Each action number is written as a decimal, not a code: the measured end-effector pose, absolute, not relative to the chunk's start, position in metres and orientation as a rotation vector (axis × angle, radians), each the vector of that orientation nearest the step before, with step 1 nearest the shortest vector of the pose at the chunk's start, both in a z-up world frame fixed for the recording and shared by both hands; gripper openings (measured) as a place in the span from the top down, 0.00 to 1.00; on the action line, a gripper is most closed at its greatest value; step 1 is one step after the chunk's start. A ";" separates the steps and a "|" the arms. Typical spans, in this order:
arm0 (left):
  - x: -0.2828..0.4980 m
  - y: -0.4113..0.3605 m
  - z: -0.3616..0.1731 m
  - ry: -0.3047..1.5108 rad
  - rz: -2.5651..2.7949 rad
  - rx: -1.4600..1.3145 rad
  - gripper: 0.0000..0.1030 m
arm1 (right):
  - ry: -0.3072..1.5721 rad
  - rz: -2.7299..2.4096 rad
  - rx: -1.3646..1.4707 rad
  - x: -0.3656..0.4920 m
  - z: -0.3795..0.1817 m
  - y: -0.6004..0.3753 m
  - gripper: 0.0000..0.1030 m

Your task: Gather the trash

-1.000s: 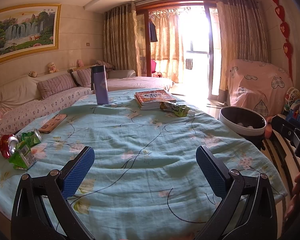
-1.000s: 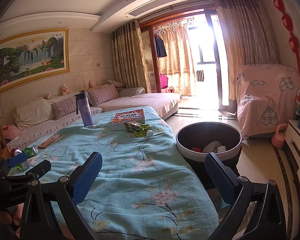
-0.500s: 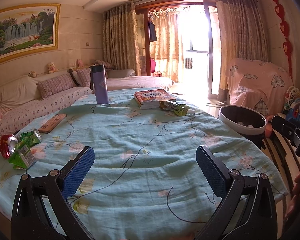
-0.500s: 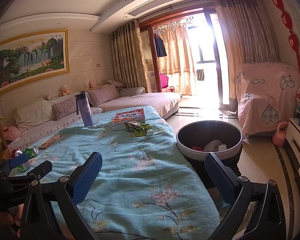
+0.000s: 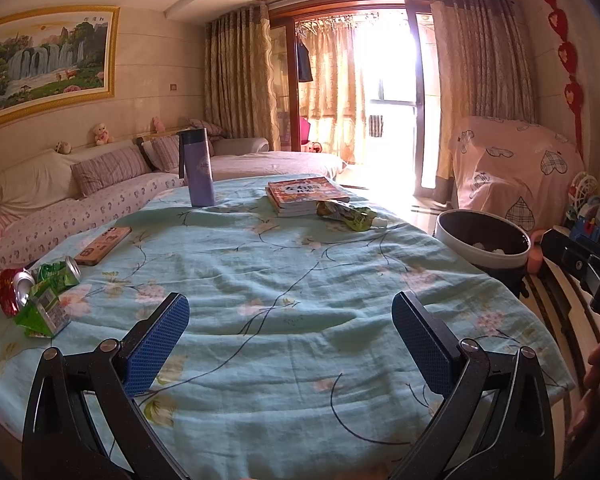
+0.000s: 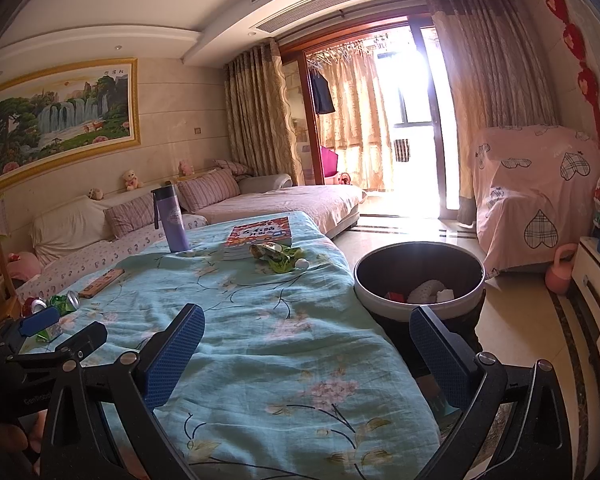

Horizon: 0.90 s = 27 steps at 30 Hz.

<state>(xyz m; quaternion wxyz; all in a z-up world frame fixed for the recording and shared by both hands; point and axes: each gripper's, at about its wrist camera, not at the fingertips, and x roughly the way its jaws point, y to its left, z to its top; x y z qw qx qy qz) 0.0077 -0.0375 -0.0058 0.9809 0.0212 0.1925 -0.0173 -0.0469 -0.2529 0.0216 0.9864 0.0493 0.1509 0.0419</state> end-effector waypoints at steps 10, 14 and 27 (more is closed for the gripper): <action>0.009 -0.038 -0.007 0.391 -0.041 0.044 0.00 | 0.306 0.090 0.103 -0.047 0.022 -0.253 0.00; 0.009 -0.038 -0.007 0.394 -0.044 0.042 0.00 | 0.305 0.095 0.107 -0.048 0.024 -0.251 0.00; 0.013 -0.040 -0.007 0.421 -0.068 0.034 0.00 | 0.329 0.103 0.122 -0.042 0.024 -0.255 0.00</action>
